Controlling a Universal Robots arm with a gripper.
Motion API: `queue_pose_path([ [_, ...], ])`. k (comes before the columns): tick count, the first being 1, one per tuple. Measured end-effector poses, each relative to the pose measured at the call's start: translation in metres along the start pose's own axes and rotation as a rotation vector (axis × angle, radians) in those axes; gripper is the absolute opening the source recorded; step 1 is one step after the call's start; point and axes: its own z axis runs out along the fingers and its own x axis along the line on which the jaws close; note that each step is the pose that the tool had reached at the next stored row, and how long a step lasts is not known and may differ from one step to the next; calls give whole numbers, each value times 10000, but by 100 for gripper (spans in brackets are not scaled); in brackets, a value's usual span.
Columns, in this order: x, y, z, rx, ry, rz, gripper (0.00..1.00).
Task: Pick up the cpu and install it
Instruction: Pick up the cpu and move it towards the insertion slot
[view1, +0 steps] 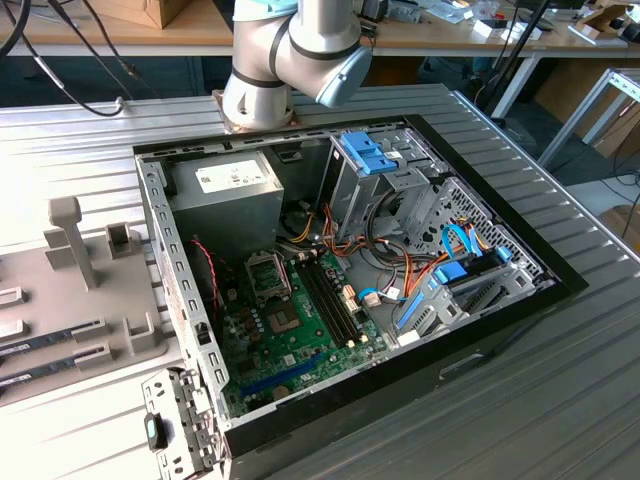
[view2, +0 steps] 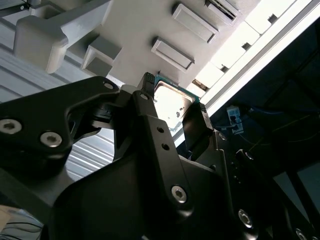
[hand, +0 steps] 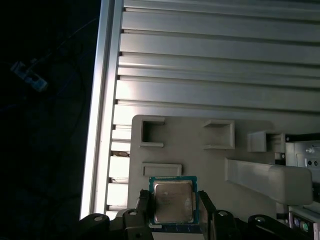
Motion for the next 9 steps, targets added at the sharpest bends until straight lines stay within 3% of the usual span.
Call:
queue_pose_path([
  [9,-2,10,-75,-21,-2,1,47],
])
